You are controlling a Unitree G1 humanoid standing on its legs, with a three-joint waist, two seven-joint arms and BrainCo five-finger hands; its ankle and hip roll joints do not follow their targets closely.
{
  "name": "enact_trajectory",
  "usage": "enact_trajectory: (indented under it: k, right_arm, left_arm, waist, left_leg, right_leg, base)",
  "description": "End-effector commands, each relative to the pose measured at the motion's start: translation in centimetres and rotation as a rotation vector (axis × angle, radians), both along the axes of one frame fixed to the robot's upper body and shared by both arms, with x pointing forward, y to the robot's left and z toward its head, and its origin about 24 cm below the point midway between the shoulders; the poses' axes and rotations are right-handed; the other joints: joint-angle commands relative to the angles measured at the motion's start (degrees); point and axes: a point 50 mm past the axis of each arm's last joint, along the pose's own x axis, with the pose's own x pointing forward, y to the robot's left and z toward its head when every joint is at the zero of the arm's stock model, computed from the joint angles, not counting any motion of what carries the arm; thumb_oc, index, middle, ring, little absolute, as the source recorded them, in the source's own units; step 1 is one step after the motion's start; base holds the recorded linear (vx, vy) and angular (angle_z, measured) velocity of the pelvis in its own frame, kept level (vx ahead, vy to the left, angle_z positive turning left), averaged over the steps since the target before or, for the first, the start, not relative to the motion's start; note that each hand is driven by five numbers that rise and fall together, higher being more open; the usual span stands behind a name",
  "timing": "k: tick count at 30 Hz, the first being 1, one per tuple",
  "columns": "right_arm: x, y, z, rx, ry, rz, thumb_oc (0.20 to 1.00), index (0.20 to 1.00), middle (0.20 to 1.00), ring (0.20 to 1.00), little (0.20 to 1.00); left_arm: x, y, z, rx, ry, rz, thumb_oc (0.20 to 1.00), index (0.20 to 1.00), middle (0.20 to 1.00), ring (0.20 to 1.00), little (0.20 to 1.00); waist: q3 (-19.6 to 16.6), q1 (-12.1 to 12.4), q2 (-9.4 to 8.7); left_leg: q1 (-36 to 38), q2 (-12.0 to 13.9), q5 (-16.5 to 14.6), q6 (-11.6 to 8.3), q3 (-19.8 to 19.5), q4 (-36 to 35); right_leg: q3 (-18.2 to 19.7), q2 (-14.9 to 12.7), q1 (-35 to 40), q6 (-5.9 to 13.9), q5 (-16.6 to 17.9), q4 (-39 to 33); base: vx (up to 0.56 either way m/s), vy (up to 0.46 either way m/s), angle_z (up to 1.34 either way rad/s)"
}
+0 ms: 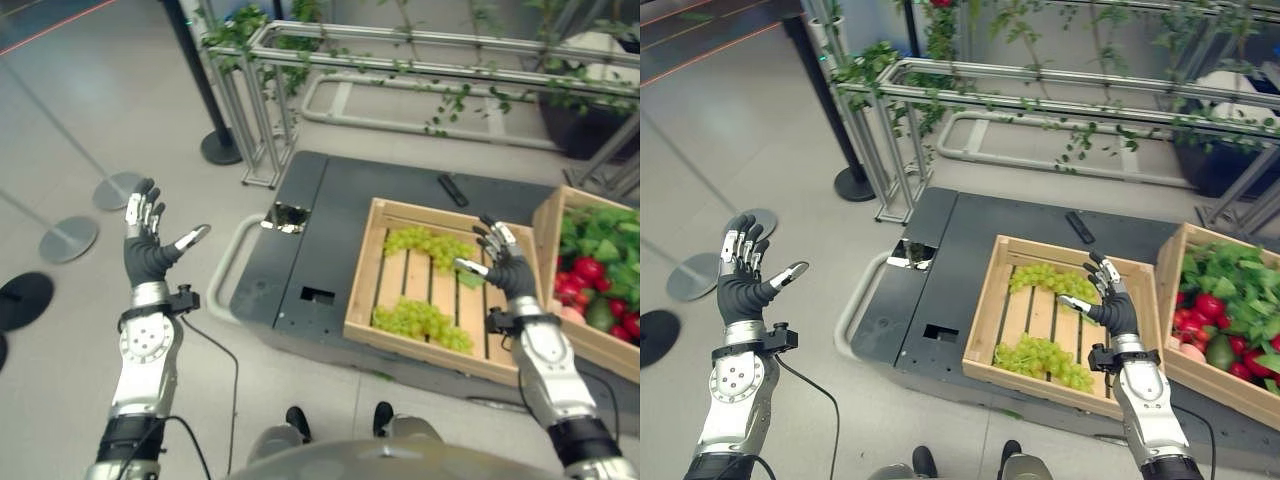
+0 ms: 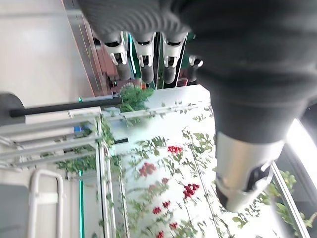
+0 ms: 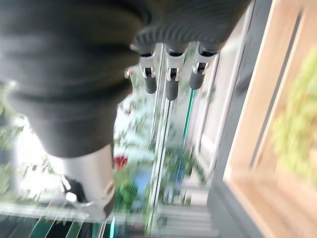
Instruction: Pick up the fruits from the basket on one side to the basket on the other side
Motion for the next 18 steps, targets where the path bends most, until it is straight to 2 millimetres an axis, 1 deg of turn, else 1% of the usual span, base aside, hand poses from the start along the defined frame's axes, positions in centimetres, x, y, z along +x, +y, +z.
enact_trajectory:
  k: [1,3,7,9,11,12,13,16,17,18]
  right_arm:
    - [1.0,-0.4,2.4,-0.022,-0.122,-0.005,1.0,1.0,1.0,1.0,1.0]
    - [0.9,-0.5,2.4,-0.022,-0.124,-0.014,1.0,1.0,1.0,1.0,1.0]
    - [0.5,-1.1,2.6,-0.027,-0.127,-0.031,1.0,1.0,1.0,1.0,1.0]
    - [0.1,-1.7,2.6,-0.021,-0.131,-0.057,1.0,1.0,1.0,1.0,1.0]
    - [0.1,-1.7,2.6,-0.021,-0.131,-0.058,1.0,1.0,1.0,1.0,1.0]
    - [-0.1,-2.0,2.7,-0.01,-0.143,-0.075,1.0,1.0,1.0,1.0,1.0]
    - [-0.2,-2.0,2.9,-0.025,-0.148,-0.069,1.0,1.0,1.0,1.0,1.0]
    - [-0.2,-1.9,2.9,-0.025,-0.149,-0.069,1.0,1.0,1.0,1.0,1.0]
    - [0.2,-1.9,3.4,-0.02,-0.173,-0.066,1.0,1.0,1.0,1.0,1.0]
    - [0.5,-1.6,3.6,-0.02,-0.185,-0.057,1.0,1.0,1.0,1.0,1.0]
  left_arm:
    - [0.0,0.3,2.0,0.004,-0.108,-0.015,1.0,1.0,1.0,1.0,1.0]
    - [0.2,0.1,1.7,-0.032,-0.103,-0.018,1.0,1.0,1.0,1.0,1.0]
    - [0.4,-0.2,1.4,-0.025,-0.085,-0.025,1.0,1.0,1.0,1.0,1.0]
    - [0.7,-0.4,1.3,-0.021,-0.075,-0.042,1.0,1.0,1.0,1.0,1.0]
    - [0.7,-0.4,1.3,-0.021,-0.075,-0.042,1.0,1.0,1.0,1.0,1.0]
    - [0.9,-0.5,1.2,-0.024,-0.069,-0.046,1.0,1.0,1.0,1.0,1.0]
    - [1.1,-0.7,1.3,-0.027,-0.073,-0.057,1.0,1.0,1.0,1.0,1.0]
    - [1.2,-0.7,1.4,-0.027,-0.074,-0.057,1.0,1.0,1.0,1.0,1.0]
    - [1.4,-1.1,1.3,-0.024,-0.07,-0.062,1.0,1.0,1.0,1.0,1.0]
    - [1.4,-1.2,1.3,-0.029,-0.072,-0.062,1.0,1.0,1.0,1.0,1.0]
  waist:
    - [-1.47,-1.32,-2.04]
    - [-1.47,-1.91,-1.92]
    - [-1.81,-2.99,-1.99]
    - [-2.26,-3.59,-2.06]
    - [-2.3,-3.6,-2.05]
    - [-1.92,-4.08,-2.26]
    - [-1.28,-4.15,-2.72]
    - [-1.47,-4.11,-2.73]
    - [-0.42,-3.44,-3.02]
    - [-0.09,-2.97,-3.1]
  left_leg:
    - [-1.88,-1.37,-2.08,1.41,-1.42,4.33]
    - [-1.41,-1.05,-1.45,0.88,-1.96,3.71]
    - [-0.77,-0.29,-0.8,0.16,-2.07,3.22]
    - [-1.12,0.49,-0.06,-0.51,-2.22,3.43]
    - [-1.2,0.52,-0.06,-0.54,-2.29,3.49]
    - [-1.78,1.32,-0.37,-1.05,-2.77,5.56]
    - [-3.04,2.48,0.12,-1.84,-3.49,9.14]
    - [-3.41,2.54,0.43,-1.85,-3.46,9.1]
    - [-4.92,2.1,0.43,-2.57,-8.19,11.91]
    - [-5.56,1.58,0.59,-2.89,-11.15,12.55]
  right_leg:
    - [1.24,-3.33,1.87,6.25,1.64,-1.68]
    - [1.5,-2.47,2.15,5.81,1.58,-2.08]
    - [1.79,-1.25,2.66,5.13,1.38,-2.68]
    - [1.9,-0.53,2.76,4.36,1.36,-3.01]
    - [1.83,-0.5,2.75,4.32,1.36,-3.03]
    - [1.98,-0.01,3.15,3.83,0.81,-2.88]
    - [2.21,0.55,3.41,3.11,0.96,-3.01]
    - [2.24,0.62,3.09,3.0,1.3,-3.19]
    - [3.07,1.18,3.58,2.46,1.58,-4.14]
    - [3.63,1.36,3.27,2.42,1.77,-4.19]
  base:
    - [0.02,-0.136,0.05]
    - [0.02,-0.124,0.05]
    - [0.03,-0.125,-0.02]
    - [0.02,-0.136,-0.01]
    - [0.02,-0.08,0.01]
    - [0.01,-0.184,0.02]
    - [0.0,-0.189,0.02]
    - [-0.01,-0.057,0.1]
    - [-0.03,-0.061,-0.01]
    - [-0.05,-0.054,-0.14]
